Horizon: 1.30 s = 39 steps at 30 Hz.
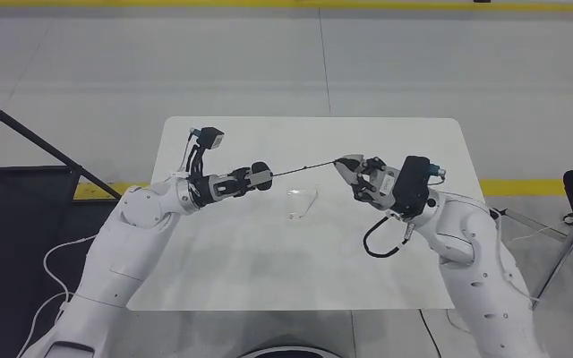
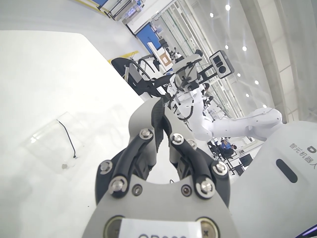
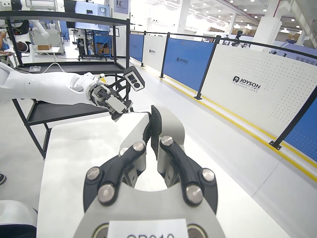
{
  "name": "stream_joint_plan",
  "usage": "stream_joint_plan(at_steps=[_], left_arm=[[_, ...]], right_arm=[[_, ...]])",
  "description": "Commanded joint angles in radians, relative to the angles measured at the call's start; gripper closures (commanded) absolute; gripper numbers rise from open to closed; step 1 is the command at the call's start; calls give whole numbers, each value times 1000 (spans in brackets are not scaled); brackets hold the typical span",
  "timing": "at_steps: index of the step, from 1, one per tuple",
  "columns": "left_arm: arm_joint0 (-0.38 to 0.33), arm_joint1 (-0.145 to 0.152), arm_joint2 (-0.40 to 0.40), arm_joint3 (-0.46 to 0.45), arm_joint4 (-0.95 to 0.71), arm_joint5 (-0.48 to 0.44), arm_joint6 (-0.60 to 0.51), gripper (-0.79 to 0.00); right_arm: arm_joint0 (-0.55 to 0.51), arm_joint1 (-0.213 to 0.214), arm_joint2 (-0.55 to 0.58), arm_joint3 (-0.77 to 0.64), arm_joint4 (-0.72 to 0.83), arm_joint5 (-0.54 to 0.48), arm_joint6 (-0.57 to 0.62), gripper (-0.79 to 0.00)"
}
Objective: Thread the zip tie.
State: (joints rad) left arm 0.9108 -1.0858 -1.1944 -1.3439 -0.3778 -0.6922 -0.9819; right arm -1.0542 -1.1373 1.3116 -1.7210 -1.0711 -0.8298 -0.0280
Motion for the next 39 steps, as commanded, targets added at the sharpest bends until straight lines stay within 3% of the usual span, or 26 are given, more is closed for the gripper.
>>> stream_joint_plan(at_steps=[1,8,9,11,20,25,33,39], left_arm=[[1,1,-1,-1,3,1,2,0],[5,2,-1,-7,10,0,8,-22],[6,2,-1,-8,11,-2,6,-185],[7,3,-1,-10,11,-5,6,-785],[31,9,-29,-35,47,-2,53,-785],[67,19,-76,-65,67,-21,80,-785],[130,35,-154,-129,158,-25,148,-785],[172,41,-187,-178,235,9,207,-785]], right_arm=[[-4,1,2,-2,-2,0,-4,0],[-1,4,-6,-3,-10,-17,10,0],[2,4,-10,-4,-14,-23,18,0],[8,5,-15,-8,-23,-27,29,0],[-9,17,20,-75,-101,-58,27,0],[-64,32,93,-207,-243,-10,77,0],[-241,53,179,-513,-595,132,265,0],[-331,54,128,-629,-831,223,438,0]])
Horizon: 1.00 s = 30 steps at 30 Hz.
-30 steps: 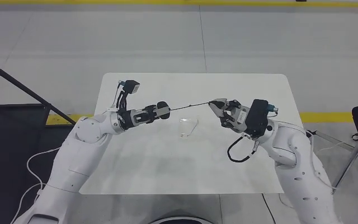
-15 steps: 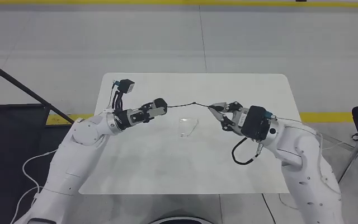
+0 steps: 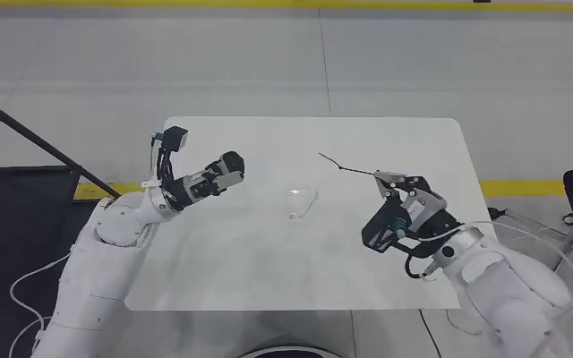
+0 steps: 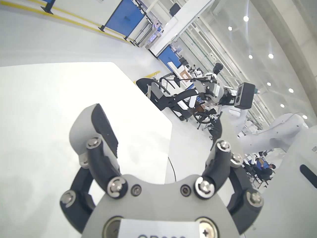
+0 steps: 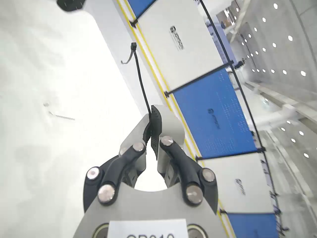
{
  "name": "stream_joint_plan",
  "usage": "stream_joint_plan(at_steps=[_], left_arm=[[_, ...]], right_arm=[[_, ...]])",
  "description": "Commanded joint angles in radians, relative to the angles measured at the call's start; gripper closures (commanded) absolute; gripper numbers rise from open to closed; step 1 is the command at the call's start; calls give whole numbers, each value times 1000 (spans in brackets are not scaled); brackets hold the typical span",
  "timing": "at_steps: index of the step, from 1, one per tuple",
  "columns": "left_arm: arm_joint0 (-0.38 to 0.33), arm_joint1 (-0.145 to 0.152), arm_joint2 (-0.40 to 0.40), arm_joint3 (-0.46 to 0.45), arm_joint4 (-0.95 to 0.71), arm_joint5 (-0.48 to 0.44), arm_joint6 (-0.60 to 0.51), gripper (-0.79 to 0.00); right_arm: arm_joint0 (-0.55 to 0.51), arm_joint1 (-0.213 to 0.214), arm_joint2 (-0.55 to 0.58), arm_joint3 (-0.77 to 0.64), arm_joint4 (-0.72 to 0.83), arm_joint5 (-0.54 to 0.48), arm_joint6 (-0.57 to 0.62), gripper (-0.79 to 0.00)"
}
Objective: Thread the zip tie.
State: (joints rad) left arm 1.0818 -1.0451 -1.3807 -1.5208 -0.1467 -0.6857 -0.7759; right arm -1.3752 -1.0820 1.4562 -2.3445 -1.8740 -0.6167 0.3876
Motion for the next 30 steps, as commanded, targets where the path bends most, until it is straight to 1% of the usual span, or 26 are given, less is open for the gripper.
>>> stream_joint_plan(at_steps=[1,13,15,18,20,22,26,28,30], left_arm=[[1,0,-1,-2,4,3,1,-785],[1,0,-1,-2,4,3,1,-785],[1,0,-1,-2,4,3,1,-785],[1,0,-1,-2,4,3,1,-785],[1,0,-1,-2,4,3,1,-785],[1,0,-1,-2,4,3,1,-785],[1,0,-1,-2,4,3,1,-785],[1,0,-1,-2,4,3,1,-785],[1,0,-1,-2,4,3,1,-785]], right_arm=[[-13,-1,-24,-5,-29,15,23,0],[-13,-1,-24,-5,-29,15,23,0],[-4,0,-31,-5,-70,16,-4,0],[27,7,-76,-5,-251,14,-49,0],[45,11,-130,-5,-392,14,-69,0],[57,14,-192,-5,-545,19,-59,0],[70,14,-349,-5,-877,4,30,0],[71,10,-447,-5,-1044,-26,106,0],[74,3,-549,-5,-1198,-83,184,0]])
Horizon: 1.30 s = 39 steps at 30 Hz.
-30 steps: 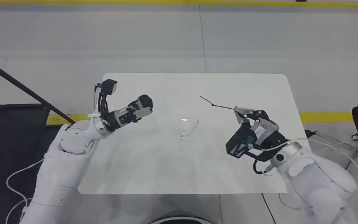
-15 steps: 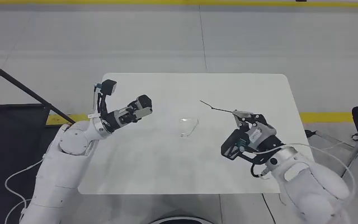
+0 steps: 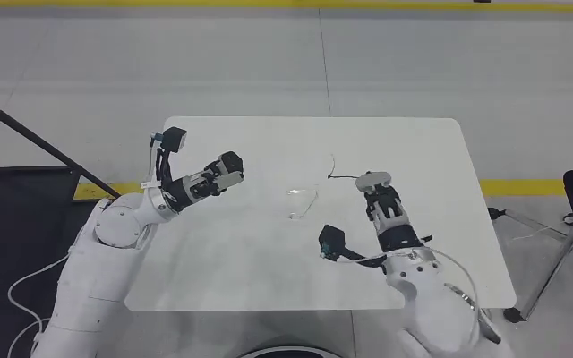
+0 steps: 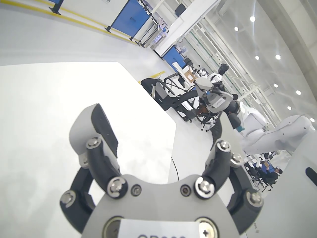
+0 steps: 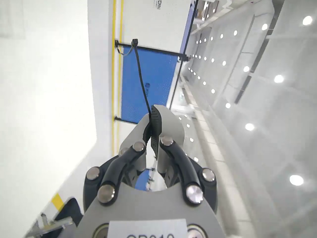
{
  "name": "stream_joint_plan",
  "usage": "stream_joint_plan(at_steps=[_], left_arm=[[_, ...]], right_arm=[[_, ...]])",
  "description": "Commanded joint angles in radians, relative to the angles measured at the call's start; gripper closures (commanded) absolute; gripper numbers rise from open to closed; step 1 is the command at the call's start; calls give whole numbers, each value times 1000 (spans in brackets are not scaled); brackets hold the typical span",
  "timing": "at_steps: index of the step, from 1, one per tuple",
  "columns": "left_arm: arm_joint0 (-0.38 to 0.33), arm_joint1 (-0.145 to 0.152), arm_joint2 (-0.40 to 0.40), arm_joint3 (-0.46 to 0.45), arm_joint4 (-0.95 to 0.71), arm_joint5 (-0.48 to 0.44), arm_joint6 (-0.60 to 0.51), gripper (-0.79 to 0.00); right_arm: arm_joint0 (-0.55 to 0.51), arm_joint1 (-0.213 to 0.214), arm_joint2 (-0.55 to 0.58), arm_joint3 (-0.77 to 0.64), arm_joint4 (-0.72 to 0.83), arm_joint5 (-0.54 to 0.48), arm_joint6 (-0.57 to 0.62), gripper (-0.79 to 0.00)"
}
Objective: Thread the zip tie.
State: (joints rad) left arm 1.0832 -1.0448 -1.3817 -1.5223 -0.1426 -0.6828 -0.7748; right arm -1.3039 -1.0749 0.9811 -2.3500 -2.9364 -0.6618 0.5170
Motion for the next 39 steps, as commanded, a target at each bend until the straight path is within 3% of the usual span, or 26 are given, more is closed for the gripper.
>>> stream_joint_plan(at_steps=[1,6,13,23,31,39], left_arm=[[0,0,0,0,0,0,0,-785],[0,0,0,0,0,0,0,-785],[0,0,0,0,0,0,0,-785],[0,0,0,0,0,0,0,-785],[0,0,0,0,0,0,0,-785],[0,0,0,0,0,0,0,-785]], right_arm=[[24,-4,-116,0,-135,-81,101,0],[210,7,-371,65,-135,-283,350,0],[339,-10,-506,197,-135,-277,364,0],[343,-72,-521,266,-135,-334,306,0],[339,-126,-478,355,-82,-313,270,0],[339,-126,-478,355,-82,-313,270,0]])
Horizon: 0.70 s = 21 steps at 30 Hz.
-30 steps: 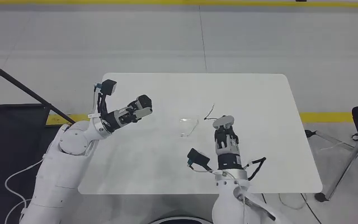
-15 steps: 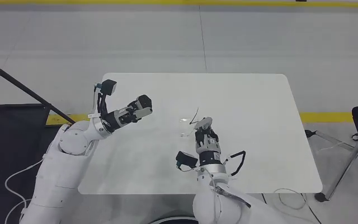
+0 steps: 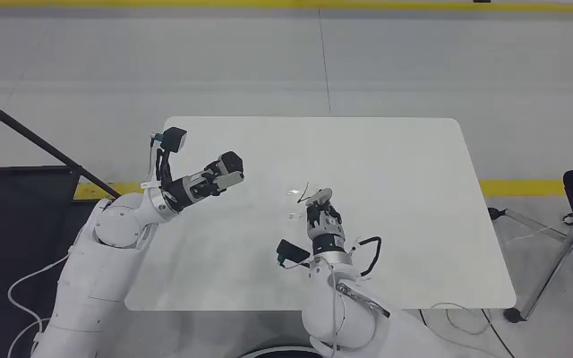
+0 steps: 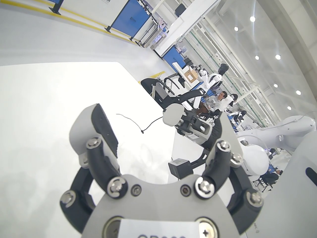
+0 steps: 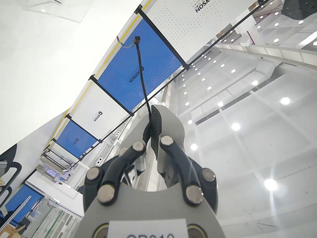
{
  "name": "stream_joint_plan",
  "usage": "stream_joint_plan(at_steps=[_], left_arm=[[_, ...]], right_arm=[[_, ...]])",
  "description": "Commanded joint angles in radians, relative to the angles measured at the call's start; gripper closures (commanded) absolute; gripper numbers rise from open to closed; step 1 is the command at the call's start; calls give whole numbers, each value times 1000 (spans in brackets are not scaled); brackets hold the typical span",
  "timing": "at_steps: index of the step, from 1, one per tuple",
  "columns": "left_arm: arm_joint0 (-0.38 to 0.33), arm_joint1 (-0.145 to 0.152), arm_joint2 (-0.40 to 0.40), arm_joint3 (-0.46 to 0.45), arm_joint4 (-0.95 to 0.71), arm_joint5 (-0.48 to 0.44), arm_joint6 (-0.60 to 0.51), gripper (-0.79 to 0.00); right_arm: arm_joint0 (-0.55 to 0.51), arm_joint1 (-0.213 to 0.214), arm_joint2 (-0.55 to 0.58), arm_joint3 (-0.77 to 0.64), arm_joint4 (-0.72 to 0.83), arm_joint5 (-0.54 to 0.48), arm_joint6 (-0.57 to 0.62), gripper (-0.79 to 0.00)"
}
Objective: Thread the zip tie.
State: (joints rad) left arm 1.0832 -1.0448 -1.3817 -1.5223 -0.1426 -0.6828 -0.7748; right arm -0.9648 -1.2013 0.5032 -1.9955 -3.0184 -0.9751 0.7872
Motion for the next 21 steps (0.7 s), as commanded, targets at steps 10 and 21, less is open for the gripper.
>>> stream_joint_plan(at_steps=[10,21], left_arm=[[0,0,0,0,0,0,0,-785],[0,0,0,0,0,0,0,-785]], right_arm=[[23,-15,-14,96,-53,-8,-118,0],[63,-50,-23,186,-53,-37,-182,0]])
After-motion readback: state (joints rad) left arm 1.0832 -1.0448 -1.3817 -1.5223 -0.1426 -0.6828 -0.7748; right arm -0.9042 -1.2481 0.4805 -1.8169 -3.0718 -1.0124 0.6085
